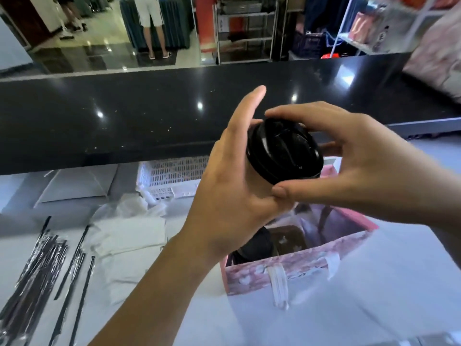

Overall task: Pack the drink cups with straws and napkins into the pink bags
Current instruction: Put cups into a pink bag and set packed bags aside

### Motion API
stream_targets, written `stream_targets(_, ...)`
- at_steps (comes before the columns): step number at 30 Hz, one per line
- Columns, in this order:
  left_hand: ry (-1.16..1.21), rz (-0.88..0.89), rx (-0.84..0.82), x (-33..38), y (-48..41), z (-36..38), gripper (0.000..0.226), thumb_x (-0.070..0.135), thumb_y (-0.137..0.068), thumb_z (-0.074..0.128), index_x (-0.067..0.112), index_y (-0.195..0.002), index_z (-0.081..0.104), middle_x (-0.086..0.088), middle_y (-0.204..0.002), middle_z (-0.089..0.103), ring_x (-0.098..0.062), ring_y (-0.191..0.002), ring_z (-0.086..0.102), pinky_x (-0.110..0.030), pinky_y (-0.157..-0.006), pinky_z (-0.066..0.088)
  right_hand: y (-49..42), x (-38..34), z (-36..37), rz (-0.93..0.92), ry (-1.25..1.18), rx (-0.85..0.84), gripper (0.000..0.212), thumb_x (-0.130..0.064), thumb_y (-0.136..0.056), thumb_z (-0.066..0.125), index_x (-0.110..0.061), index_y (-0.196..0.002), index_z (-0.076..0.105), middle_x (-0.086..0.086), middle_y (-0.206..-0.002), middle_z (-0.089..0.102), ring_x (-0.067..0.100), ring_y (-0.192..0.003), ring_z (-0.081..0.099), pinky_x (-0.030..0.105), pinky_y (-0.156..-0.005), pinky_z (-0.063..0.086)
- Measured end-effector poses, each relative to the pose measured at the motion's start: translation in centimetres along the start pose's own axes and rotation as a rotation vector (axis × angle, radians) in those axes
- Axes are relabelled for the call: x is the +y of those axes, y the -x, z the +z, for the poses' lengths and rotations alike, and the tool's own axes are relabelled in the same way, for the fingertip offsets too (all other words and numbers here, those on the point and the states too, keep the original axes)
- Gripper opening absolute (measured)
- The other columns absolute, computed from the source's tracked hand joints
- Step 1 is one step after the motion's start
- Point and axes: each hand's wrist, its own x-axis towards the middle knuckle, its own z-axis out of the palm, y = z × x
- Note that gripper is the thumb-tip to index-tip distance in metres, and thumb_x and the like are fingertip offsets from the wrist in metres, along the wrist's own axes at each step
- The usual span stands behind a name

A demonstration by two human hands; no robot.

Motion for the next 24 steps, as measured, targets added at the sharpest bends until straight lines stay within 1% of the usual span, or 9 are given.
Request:
stream_targets(3,0.035,-0.032,-0.130,-0.1,-0.6,1.0,0.115,0.027,-0.072,0.089,0.042,-0.154,0.010,0.013,-0.132,0.050,-0.013,-0.128,0.050,-0.038,-0.109,0.044,0.8,0.7,-1.5,0.053,0.029,-0.013,0.076,-0.051,-0.064,0.085,-0.040,-0.133,0.056,-0.022,-0.120,0.064,-0.001,-0.116,0.060,0.019,-0.092,0.053)
stream_targets(5,-0.024,-0.055,-0.229,-0.8,-0.8,0.9,0.111,0.029,-0.076,0.086,0.046,-0.154,0.009,0.017,-0.131,0.050,-0.010,-0.130,0.045,-0.041,-0.111,0.040,1.5,1.4,-2.4,0.098,0.056,0.003,0.073,-0.048,-0.061,0.089,-0.041,-0.128,0.059,-0.022,-0.117,0.065,0.000,-0.114,0.061,0.024,-0.093,0.054)
stream_targets(7,-0.244,-0.056,-0.319,-1.9,-0.7,0.2,0.094,0.034,-0.082,0.079,0.048,-0.153,0.019,0.018,-0.132,0.050,-0.010,-0.131,0.040,-0.045,-0.114,0.032,2.3,2.1,-3.0,0.141,0.114,0.011,0.073,-0.045,-0.058,0.086,-0.042,-0.126,0.058,-0.020,-0.118,0.064,0.003,-0.113,0.061,0.035,-0.096,0.054)
stream_targets(9,-0.490,-0.080,-0.394,-3.0,0.2,-0.6,0.078,0.045,-0.084,0.072,0.047,-0.149,0.029,0.019,-0.139,0.048,-0.010,-0.133,0.034,-0.036,-0.116,0.020,3.2,2.6,-3.2,0.184,0.159,0.006,0.071,-0.038,-0.057,0.082,-0.044,-0.124,0.057,-0.019,-0.119,0.063,0.005,-0.113,0.060,0.041,-0.096,0.053)
stream_targets(10,-0.566,-0.105,-0.435,-3.5,0.8,-0.9,0.077,0.054,-0.083,0.068,0.048,-0.149,0.029,0.021,-0.142,0.044,-0.008,-0.135,0.029,-0.034,-0.115,0.015,3.6,2.7,-3.1,0.208,0.176,-0.006,0.070,-0.037,-0.057,0.080,-0.046,-0.123,0.057,-0.020,-0.119,0.062,0.006,-0.114,0.059,0.042,-0.095,0.053)
stream_targets(13,-0.598,-0.188,-0.571,-4.2,2.4,-1.0,0.096,0.079,-0.068,0.052,0.049,-0.151,0.014,0.027,-0.150,0.028,-0.003,-0.143,0.010,-0.036,-0.121,0.003,4.1,3.0,-2.0,0.281,0.229,-0.063,0.070,-0.048,-0.055,0.072,-0.048,-0.122,0.052,-0.020,-0.119,0.059,0.009,-0.113,0.059,0.043,-0.093,0.053)
stream_targets(18,-0.560,-0.188,-0.685,-5.3,3.6,-0.3,0.122,0.087,-0.062,0.059,0.044,-0.152,-0.012,0.023,-0.158,-0.004,-0.002,-0.147,-0.021,-0.043,-0.124,-0.008,3.6,3.5,1.1,0.306,0.464,-0.243,0.072,-0.068,-0.055,0.057,-0.042,-0.122,0.047,-0.019,-0.113,0.052,0.013,-0.102,0.056,0.038,-0.086,0.050)
stream_targets(20,-0.534,-0.204,-0.681,-5.3,3.7,0.0,0.126,0.086,-0.061,0.061,0.045,-0.150,-0.019,0.027,-0.157,-0.017,0.000,-0.144,-0.032,-0.044,-0.123,-0.011,3.1,4.1,2.5,0.296,0.550,-0.325,0.073,-0.066,-0.059,0.057,-0.039,-0.126,0.046,-0.016,-0.116,0.052,0.015,-0.103,0.056,0.037,-0.085,0.050)
stream_targets(24,-0.519,-0.217,-0.678,-5.4,4.0,0.1,0.133,0.086,-0.058,0.064,0.044,-0.151,-0.021,0.029,-0.154,-0.026,0.002,-0.140,-0.039,-0.045,-0.123,-0.013,2.5,6.3,5.1,0.277,0.737,-0.451,0.069,-0.052,-0.068,0.072,-0.035,-0.129,0.045,-0.012,-0.122,0.054,0.021,-0.112,0.052,0.037,-0.084,0.049)
